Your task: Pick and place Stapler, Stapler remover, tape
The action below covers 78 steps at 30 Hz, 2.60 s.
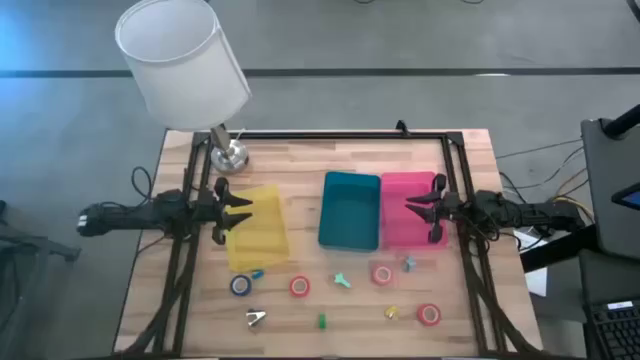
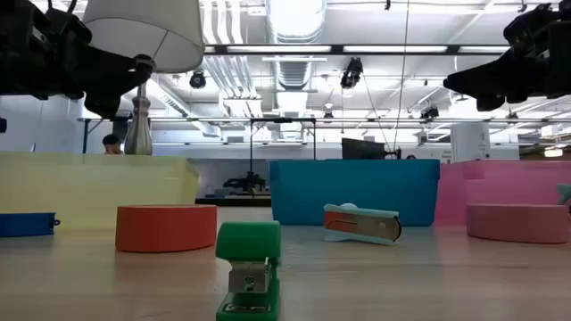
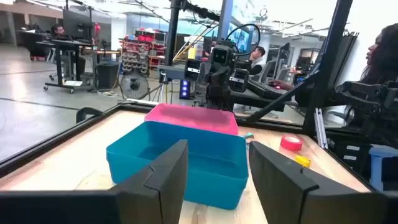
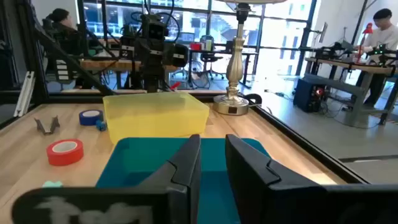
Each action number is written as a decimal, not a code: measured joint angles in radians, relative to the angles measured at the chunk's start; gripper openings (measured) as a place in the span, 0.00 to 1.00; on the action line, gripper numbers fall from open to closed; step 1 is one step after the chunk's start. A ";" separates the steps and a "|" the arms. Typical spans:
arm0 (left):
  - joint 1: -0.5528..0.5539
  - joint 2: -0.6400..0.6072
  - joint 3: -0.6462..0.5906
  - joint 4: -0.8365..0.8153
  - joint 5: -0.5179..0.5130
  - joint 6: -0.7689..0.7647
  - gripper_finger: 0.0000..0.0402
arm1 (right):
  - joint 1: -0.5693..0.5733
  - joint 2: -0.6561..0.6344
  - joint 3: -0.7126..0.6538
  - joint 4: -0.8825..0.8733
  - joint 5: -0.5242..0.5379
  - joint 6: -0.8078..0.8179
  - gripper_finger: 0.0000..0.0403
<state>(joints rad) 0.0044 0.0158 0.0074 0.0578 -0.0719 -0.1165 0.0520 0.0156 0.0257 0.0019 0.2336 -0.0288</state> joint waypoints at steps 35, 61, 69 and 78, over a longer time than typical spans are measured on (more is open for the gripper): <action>0.000 0.000 0.000 0.000 0.000 0.000 0.43 | 0.000 0.000 0.000 0.000 0.000 0.001 0.20; 0.000 0.000 0.000 0.000 0.000 0.000 0.43 | 0.000 0.000 0.000 0.000 0.000 0.002 0.18; 0.000 0.000 0.000 0.000 0.000 0.000 0.43 | 0.000 0.000 0.000 0.000 0.000 0.002 0.21; 0.000 0.000 0.000 0.000 0.000 0.000 0.43 | 0.000 0.000 0.000 0.000 0.000 0.002 0.21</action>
<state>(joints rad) 0.0041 0.0157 0.0073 0.0578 -0.0719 -0.1165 0.0521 0.0157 0.0261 0.0021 0.2334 -0.0272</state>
